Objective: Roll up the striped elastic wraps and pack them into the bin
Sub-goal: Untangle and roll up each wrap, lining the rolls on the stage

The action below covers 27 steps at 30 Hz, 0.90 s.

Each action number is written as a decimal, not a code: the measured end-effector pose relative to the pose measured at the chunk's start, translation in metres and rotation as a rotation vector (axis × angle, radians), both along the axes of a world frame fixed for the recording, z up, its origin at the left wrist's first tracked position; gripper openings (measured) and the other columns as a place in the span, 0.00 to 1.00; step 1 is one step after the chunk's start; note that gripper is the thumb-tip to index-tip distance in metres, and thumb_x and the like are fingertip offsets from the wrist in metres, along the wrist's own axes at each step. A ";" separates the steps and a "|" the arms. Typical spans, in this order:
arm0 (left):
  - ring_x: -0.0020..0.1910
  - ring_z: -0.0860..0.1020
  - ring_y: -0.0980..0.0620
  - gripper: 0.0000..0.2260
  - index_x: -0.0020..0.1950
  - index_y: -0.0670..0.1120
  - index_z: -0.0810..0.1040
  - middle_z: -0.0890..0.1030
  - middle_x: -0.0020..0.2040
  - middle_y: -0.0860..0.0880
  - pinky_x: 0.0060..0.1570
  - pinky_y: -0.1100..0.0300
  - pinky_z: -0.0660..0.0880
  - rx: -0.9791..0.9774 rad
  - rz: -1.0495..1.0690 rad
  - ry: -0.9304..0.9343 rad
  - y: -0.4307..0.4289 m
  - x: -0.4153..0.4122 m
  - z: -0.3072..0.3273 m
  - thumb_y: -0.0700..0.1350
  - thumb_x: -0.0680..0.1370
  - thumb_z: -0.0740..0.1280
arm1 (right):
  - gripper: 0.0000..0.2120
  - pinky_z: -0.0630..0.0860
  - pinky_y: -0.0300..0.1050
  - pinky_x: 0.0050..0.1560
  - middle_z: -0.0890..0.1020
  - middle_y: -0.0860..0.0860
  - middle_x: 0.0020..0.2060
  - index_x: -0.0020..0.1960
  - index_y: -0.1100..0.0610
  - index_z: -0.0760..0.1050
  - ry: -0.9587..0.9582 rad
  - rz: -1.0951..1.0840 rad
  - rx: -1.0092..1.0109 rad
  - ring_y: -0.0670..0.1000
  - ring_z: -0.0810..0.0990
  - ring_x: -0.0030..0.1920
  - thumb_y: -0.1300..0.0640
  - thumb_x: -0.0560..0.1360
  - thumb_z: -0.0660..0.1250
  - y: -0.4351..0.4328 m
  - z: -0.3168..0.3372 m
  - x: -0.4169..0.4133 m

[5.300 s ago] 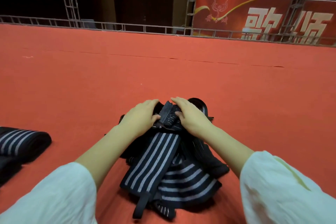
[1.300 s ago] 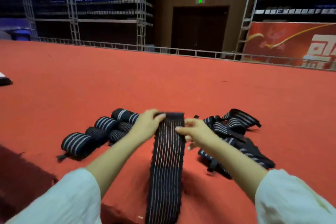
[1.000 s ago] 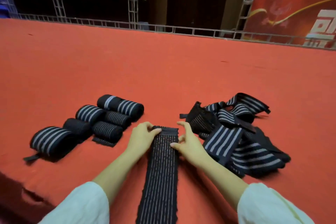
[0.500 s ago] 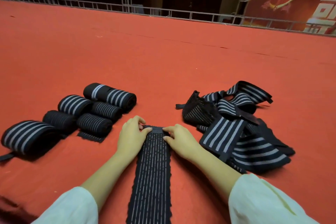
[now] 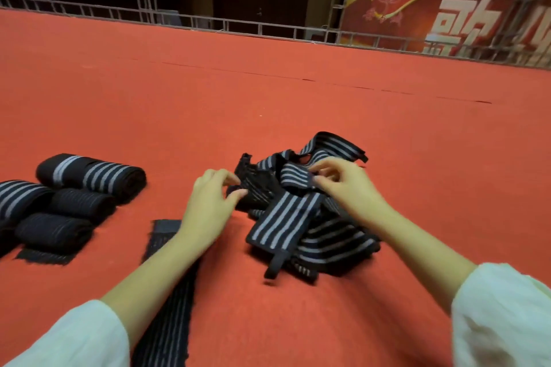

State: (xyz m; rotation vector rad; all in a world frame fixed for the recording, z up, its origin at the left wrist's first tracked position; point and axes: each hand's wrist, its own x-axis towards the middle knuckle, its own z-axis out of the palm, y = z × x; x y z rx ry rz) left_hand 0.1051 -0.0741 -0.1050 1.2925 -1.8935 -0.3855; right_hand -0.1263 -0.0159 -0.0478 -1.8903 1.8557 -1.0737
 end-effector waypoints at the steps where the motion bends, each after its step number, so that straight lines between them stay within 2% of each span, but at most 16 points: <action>1: 0.50 0.75 0.48 0.06 0.48 0.47 0.78 0.76 0.47 0.51 0.53 0.57 0.68 -0.028 -0.064 0.015 0.003 -0.021 0.005 0.43 0.73 0.73 | 0.09 0.73 0.43 0.49 0.80 0.48 0.42 0.47 0.50 0.78 0.010 -0.068 0.025 0.47 0.77 0.42 0.63 0.73 0.68 0.001 -0.002 -0.025; 3: 0.52 0.76 0.50 0.07 0.50 0.46 0.80 0.78 0.48 0.52 0.56 0.57 0.70 -0.075 -0.184 0.039 0.011 -0.063 0.011 0.45 0.74 0.72 | 0.08 0.73 0.44 0.48 0.80 0.51 0.43 0.46 0.49 0.78 0.015 -0.142 0.129 0.48 0.76 0.40 0.61 0.72 0.71 0.006 -0.012 -0.067; 5: 0.55 0.76 0.52 0.12 0.54 0.46 0.81 0.80 0.52 0.52 0.59 0.57 0.70 -0.076 -0.295 0.046 0.019 -0.099 0.013 0.51 0.75 0.70 | 0.10 0.73 0.43 0.50 0.79 0.50 0.47 0.52 0.52 0.80 0.029 -0.115 0.260 0.48 0.76 0.46 0.59 0.71 0.73 0.014 -0.027 -0.093; 7: 0.61 0.74 0.55 0.23 0.60 0.49 0.80 0.79 0.59 0.53 0.64 0.57 0.68 -0.024 -0.388 -0.012 0.029 -0.129 0.012 0.62 0.73 0.65 | 0.15 0.70 0.34 0.53 0.77 0.44 0.47 0.58 0.55 0.80 0.038 -0.001 0.335 0.46 0.74 0.53 0.59 0.71 0.74 0.024 -0.040 -0.103; 9: 0.70 0.67 0.56 0.33 0.67 0.52 0.75 0.73 0.68 0.54 0.73 0.55 0.58 0.037 -0.417 -0.163 0.035 -0.149 0.004 0.70 0.70 0.62 | 0.17 0.65 0.24 0.52 0.76 0.40 0.46 0.59 0.58 0.79 0.039 0.091 0.324 0.45 0.73 0.55 0.60 0.71 0.74 0.028 -0.051 -0.107; 11: 0.76 0.57 0.55 0.36 0.74 0.53 0.66 0.64 0.75 0.54 0.76 0.52 0.45 0.097 -0.387 -0.366 0.035 -0.156 -0.007 0.69 0.70 0.64 | 0.19 0.65 0.29 0.59 0.75 0.44 0.51 0.60 0.54 0.79 0.030 0.085 0.324 0.44 0.72 0.59 0.56 0.70 0.75 0.026 -0.060 -0.110; 14: 0.78 0.46 0.56 0.40 0.78 0.53 0.56 0.53 0.79 0.54 0.75 0.51 0.37 0.148 -0.364 -0.529 0.031 -0.153 -0.020 0.68 0.71 0.64 | 0.22 0.66 0.41 0.67 0.72 0.46 0.58 0.62 0.49 0.77 -0.004 0.098 0.354 0.43 0.69 0.63 0.53 0.69 0.76 0.024 -0.072 -0.117; 16: 0.78 0.44 0.56 0.41 0.78 0.54 0.54 0.50 0.79 0.55 0.74 0.50 0.35 0.172 -0.370 -0.561 0.030 -0.151 -0.024 0.69 0.71 0.63 | 0.24 0.62 0.40 0.69 0.69 0.45 0.62 0.63 0.44 0.75 -0.002 0.141 0.380 0.42 0.66 0.66 0.51 0.68 0.76 0.026 -0.076 -0.121; 18: 0.78 0.43 0.56 0.40 0.78 0.55 0.53 0.49 0.79 0.55 0.74 0.50 0.35 0.167 -0.377 -0.577 0.030 -0.152 -0.025 0.69 0.72 0.62 | 0.24 0.59 0.37 0.67 0.68 0.44 0.63 0.63 0.44 0.76 0.015 0.150 0.377 0.42 0.66 0.66 0.52 0.68 0.76 0.027 -0.079 -0.125; 20: 0.78 0.42 0.55 0.37 0.78 0.56 0.55 0.49 0.79 0.54 0.74 0.49 0.34 0.153 -0.383 -0.579 0.031 -0.152 -0.025 0.69 0.72 0.61 | 0.18 0.61 0.37 0.66 0.71 0.45 0.61 0.59 0.48 0.80 0.003 0.104 0.315 0.43 0.69 0.65 0.53 0.70 0.75 0.027 -0.082 -0.124; 23: 0.78 0.44 0.54 0.31 0.75 0.59 0.62 0.53 0.79 0.53 0.74 0.49 0.34 0.095 -0.398 -0.553 0.032 -0.155 -0.022 0.66 0.74 0.62 | 0.04 0.65 0.37 0.62 0.77 0.46 0.52 0.47 0.53 0.84 -0.051 0.031 0.183 0.45 0.74 0.59 0.55 0.73 0.71 0.026 -0.084 -0.116; 25: 0.77 0.51 0.53 0.26 0.71 0.57 0.69 0.60 0.77 0.53 0.75 0.54 0.40 0.015 -0.429 -0.500 0.035 -0.158 -0.019 0.63 0.75 0.63 | 0.04 0.69 0.40 0.58 0.79 0.46 0.47 0.42 0.52 0.82 -0.060 -0.013 0.125 0.47 0.76 0.55 0.55 0.75 0.70 0.024 -0.085 -0.114; 27: 0.71 0.64 0.55 0.19 0.66 0.53 0.77 0.72 0.68 0.54 0.71 0.62 0.54 -0.039 -0.455 -0.389 0.036 -0.162 -0.018 0.58 0.77 0.66 | 0.06 0.72 0.44 0.53 0.81 0.48 0.45 0.39 0.50 0.79 -0.100 -0.042 0.110 0.47 0.78 0.49 0.54 0.75 0.69 0.022 -0.086 -0.114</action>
